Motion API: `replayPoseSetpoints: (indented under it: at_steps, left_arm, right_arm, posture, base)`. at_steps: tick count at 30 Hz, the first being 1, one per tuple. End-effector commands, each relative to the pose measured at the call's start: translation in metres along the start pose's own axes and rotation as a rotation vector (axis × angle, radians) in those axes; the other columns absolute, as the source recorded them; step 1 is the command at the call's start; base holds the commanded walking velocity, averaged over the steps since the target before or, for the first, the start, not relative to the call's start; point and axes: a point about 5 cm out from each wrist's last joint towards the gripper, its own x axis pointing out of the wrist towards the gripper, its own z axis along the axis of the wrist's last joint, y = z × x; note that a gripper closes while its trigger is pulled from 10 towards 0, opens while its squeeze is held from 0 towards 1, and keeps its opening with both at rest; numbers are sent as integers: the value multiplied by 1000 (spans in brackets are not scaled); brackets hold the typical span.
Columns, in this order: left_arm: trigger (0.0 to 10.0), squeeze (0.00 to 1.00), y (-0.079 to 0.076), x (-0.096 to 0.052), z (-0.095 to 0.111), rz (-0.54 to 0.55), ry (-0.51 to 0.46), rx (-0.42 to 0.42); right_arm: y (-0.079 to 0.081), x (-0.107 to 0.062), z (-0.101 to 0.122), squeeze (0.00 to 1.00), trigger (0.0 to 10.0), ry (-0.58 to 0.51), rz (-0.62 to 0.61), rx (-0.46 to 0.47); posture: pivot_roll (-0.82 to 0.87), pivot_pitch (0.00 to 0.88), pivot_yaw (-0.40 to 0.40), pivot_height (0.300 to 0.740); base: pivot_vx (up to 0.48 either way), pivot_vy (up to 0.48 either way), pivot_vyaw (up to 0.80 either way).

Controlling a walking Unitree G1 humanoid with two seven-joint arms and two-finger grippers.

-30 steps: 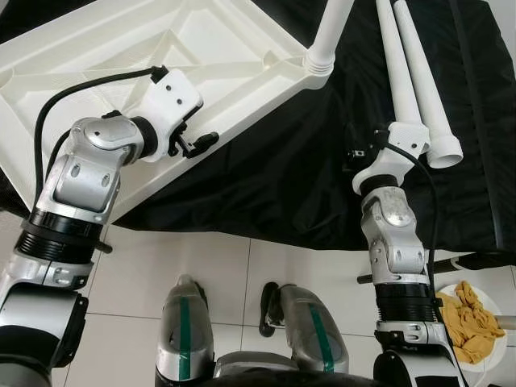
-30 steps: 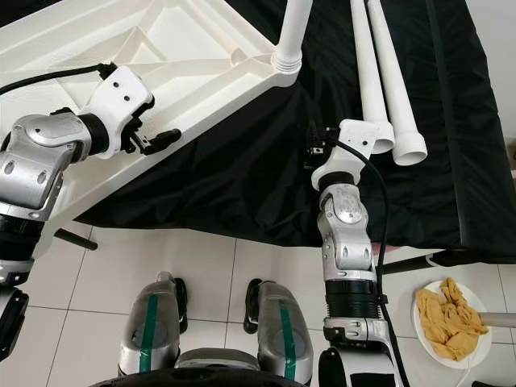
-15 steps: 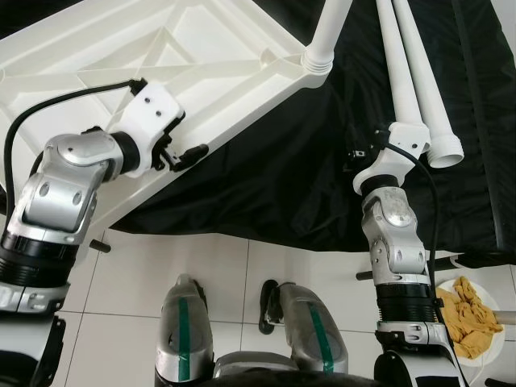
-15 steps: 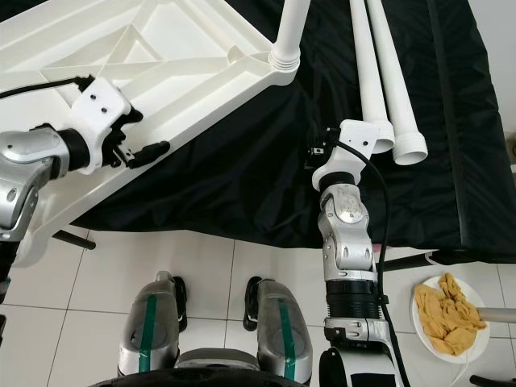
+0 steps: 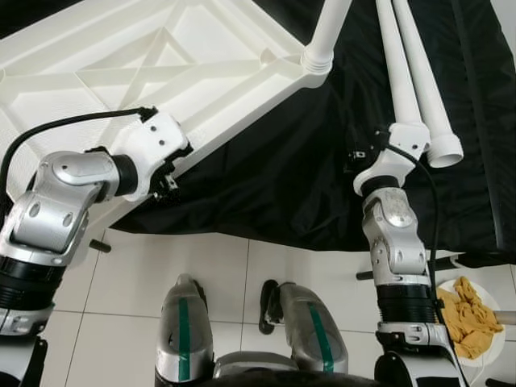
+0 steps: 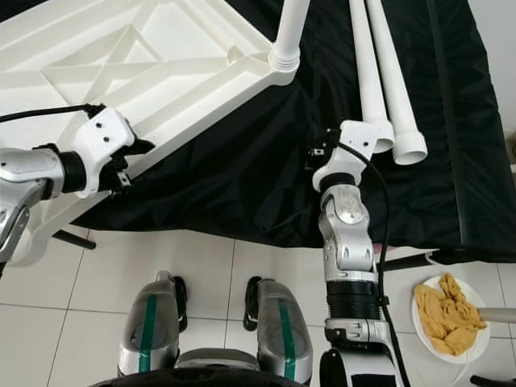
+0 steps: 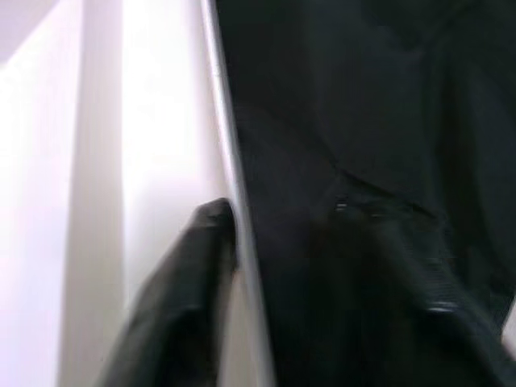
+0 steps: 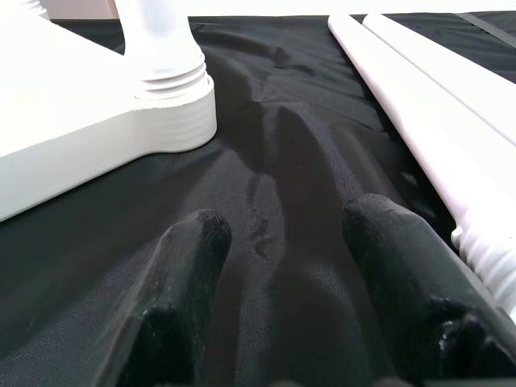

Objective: Building children table

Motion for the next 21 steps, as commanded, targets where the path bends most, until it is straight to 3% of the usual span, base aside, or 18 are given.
replayPoseSetpoints:
  at_steps: [1,13,21]
  left_arm:
    - [0,0,-11,4,-3,-61,15,16]
    - [0,0,-13,12,1,-58,3,3]
    - [0,0,-4,31,14,67,-51,-77]
  right_arm:
    - [-3,-2,-1,0,10000,12,-5,-2]
    - [8,-4,3,0,10000,-19,82,26]
    - [9,-6,2,0,10000,-19,75,30]
  posture:
    - [84,91,-53,740]
    - [76,72,-46,740]
    - [73,72,-36,740]
  base:
    - [0,0,0]
    - [0,0,0]
    - [0,0,0]
